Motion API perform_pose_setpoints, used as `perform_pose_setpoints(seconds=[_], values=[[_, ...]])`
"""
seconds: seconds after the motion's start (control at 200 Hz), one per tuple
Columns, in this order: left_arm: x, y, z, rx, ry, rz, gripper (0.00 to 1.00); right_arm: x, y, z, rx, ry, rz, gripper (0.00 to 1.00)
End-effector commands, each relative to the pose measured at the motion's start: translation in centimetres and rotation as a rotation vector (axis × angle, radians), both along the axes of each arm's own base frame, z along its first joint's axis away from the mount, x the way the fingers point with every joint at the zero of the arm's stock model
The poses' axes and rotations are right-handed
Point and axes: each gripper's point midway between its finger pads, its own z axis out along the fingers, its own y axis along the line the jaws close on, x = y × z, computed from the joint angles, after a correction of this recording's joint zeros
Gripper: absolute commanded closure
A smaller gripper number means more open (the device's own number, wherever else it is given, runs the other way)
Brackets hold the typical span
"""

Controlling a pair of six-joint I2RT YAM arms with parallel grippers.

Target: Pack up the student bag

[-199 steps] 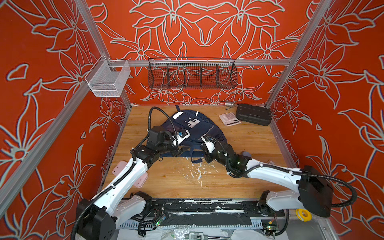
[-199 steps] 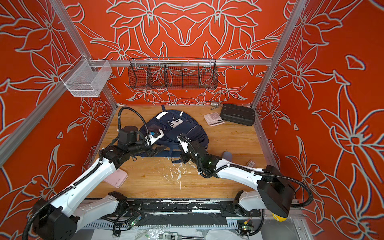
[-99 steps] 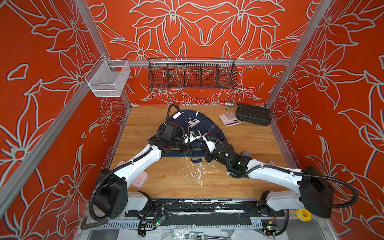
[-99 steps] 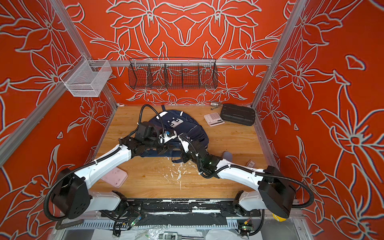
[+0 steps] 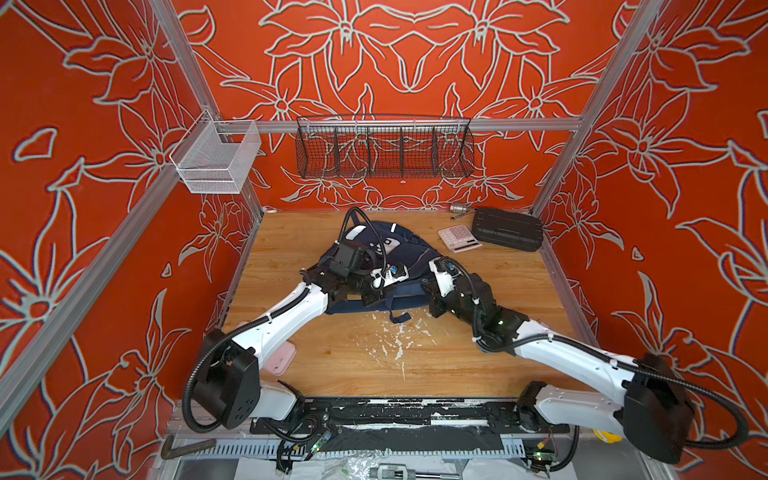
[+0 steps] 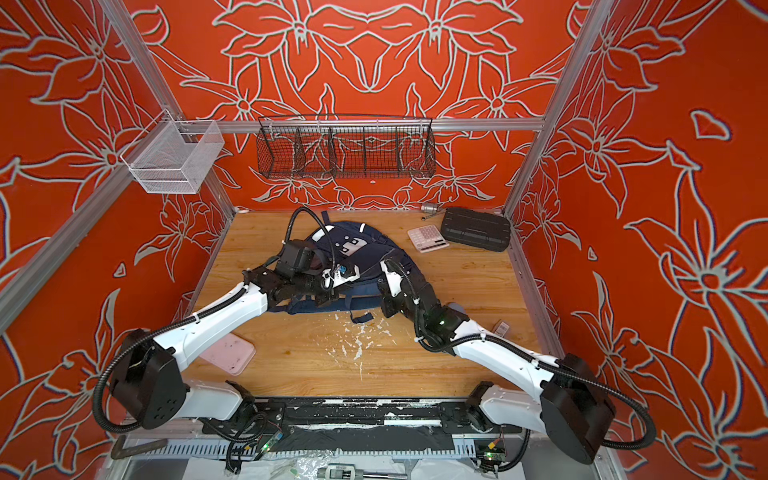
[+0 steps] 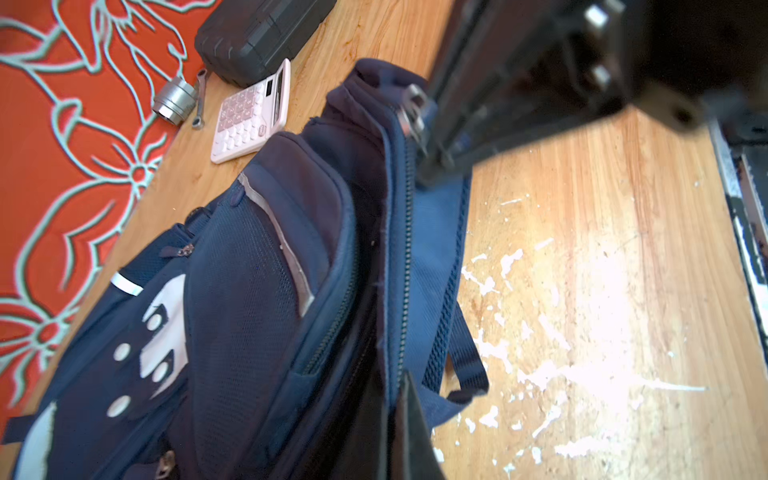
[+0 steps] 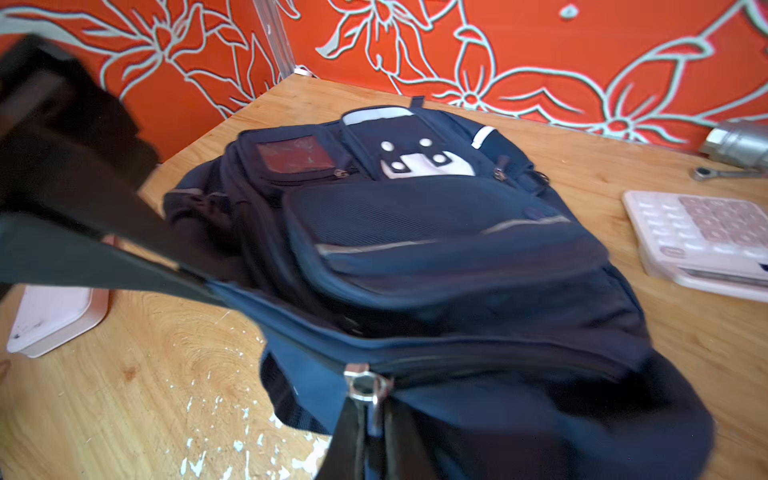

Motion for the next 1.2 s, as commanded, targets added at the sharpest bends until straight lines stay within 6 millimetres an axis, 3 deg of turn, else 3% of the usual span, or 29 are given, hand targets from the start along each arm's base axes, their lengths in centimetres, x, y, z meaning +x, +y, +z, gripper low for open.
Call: perform_pose_setpoints(seconds=[0.0, 0.105, 0.2, 0.375, 0.52, 0.686, 0.721, 0.766, 0.836, 0.911, 1.056, 1.196], values=[[-2.6, 2.7, -1.4, 0.096, 0.047, 0.003, 1.00, 2.5, -5.2, -0.2, -0.040, -0.009, -0.153, 1.00], [-3.0, 3.1, -1.0, 0.087, 0.023, 0.020, 1.00, 3.1, -6.5, -0.7, -0.063, 0.006, -0.150, 1.00], [-2.5, 4.1, -1.1, 0.091, -0.010, 0.060, 1.00, 2.3, -5.8, 0.3, -0.062, -0.019, -0.082, 1.00], [0.3, 6.1, -1.4, 0.077, -0.045, 0.139, 1.00, -1.1, -3.5, 3.3, 0.018, -0.115, 0.064, 1.00], [2.8, 6.7, -1.7, 0.050, -0.055, 0.148, 1.00, -4.1, -0.7, 4.1, 0.007, -0.157, 0.143, 1.00], [4.8, 6.1, -1.5, 0.042, -0.093, 0.130, 1.00, -4.6, 2.4, 4.9, 0.030, -0.188, 0.149, 1.00], [5.1, 6.0, -1.5, 0.041, -0.097, 0.127, 0.94, -4.4, 2.8, 5.1, 0.037, -0.191, 0.138, 1.00], [5.3, 5.8, -1.3, 0.034, -0.094, 0.122, 0.79, -4.0, 3.4, 5.2, 0.035, -0.191, 0.128, 1.00], [4.8, 5.3, -0.7, 0.008, -0.078, 0.096, 0.56, -3.3, 4.1, 5.1, 0.021, -0.177, 0.111, 1.00], [3.3, 4.0, 0.6, -0.060, -0.065, 0.044, 0.46, -2.9, 4.8, 4.9, 0.019, -0.165, 0.109, 1.00], [-0.5, 0.5, 1.6, -0.093, -0.075, -0.061, 0.44, -2.6, 5.3, 4.6, 0.031, -0.148, 0.108, 1.00], [-0.8, -1.2, 1.1, -0.129, -0.051, -0.063, 0.44, -2.8, 5.6, 4.0, 0.041, -0.139, 0.118, 1.00]])
